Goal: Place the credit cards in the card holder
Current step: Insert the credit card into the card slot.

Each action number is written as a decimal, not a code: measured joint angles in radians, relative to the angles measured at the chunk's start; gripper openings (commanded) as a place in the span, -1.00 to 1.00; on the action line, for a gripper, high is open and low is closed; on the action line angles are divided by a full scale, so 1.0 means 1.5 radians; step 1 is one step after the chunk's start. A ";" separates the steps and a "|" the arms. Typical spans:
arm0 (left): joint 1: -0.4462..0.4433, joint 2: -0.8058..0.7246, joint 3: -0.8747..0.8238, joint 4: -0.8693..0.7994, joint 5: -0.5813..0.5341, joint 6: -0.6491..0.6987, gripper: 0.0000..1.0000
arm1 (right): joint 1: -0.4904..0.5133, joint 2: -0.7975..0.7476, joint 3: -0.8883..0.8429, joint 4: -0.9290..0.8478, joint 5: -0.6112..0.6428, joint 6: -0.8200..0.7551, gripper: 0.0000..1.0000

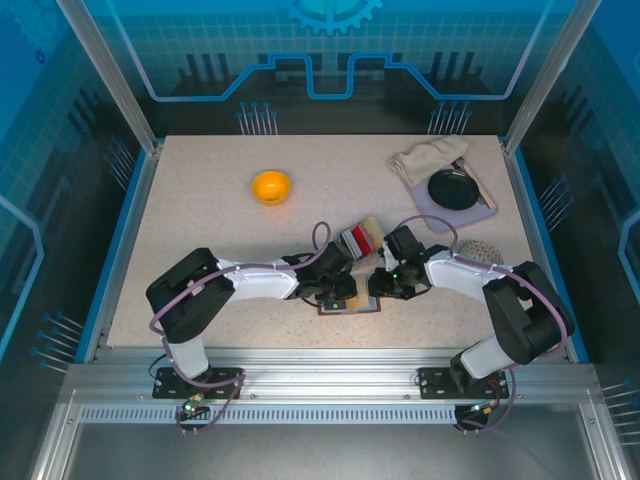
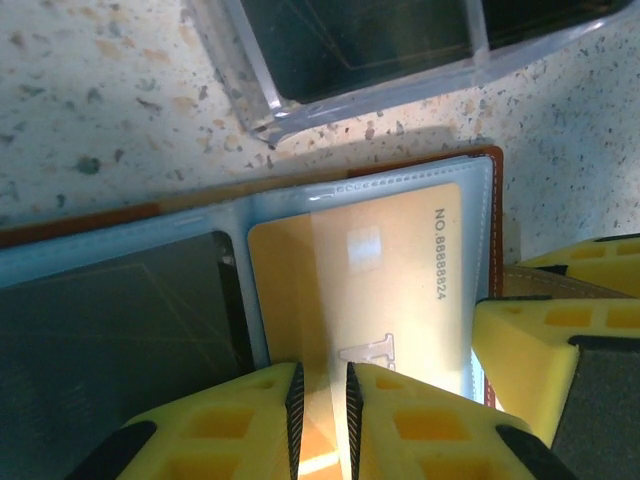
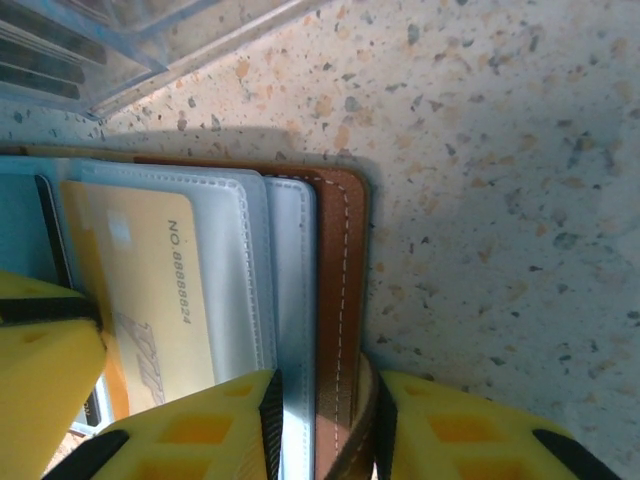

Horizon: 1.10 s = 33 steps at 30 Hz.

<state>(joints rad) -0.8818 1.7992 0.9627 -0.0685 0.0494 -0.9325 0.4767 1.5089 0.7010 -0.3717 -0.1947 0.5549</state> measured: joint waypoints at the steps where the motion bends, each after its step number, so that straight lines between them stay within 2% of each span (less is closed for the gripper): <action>1: 0.000 0.005 0.007 -0.002 0.002 0.001 -0.55 | 0.000 0.000 0.000 0.000 0.000 0.002 -0.36; 10: 0.000 0.019 0.026 -0.006 0.010 0.019 -0.50 | 0.000 -0.003 -0.001 0.000 0.002 0.005 -0.35; 23: 0.000 -0.017 0.022 -0.026 -0.009 0.028 -0.47 | 0.000 -0.005 -0.001 -0.001 0.005 0.009 -0.35; 33: 0.000 0.014 0.034 -0.050 -0.013 0.025 -0.46 | 0.000 -0.005 -0.001 -0.001 0.005 0.009 -0.35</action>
<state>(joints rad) -0.8818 1.8206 1.0142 -0.1440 0.0299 -0.8948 0.4767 1.5017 0.6991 -0.3733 -0.1875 0.5686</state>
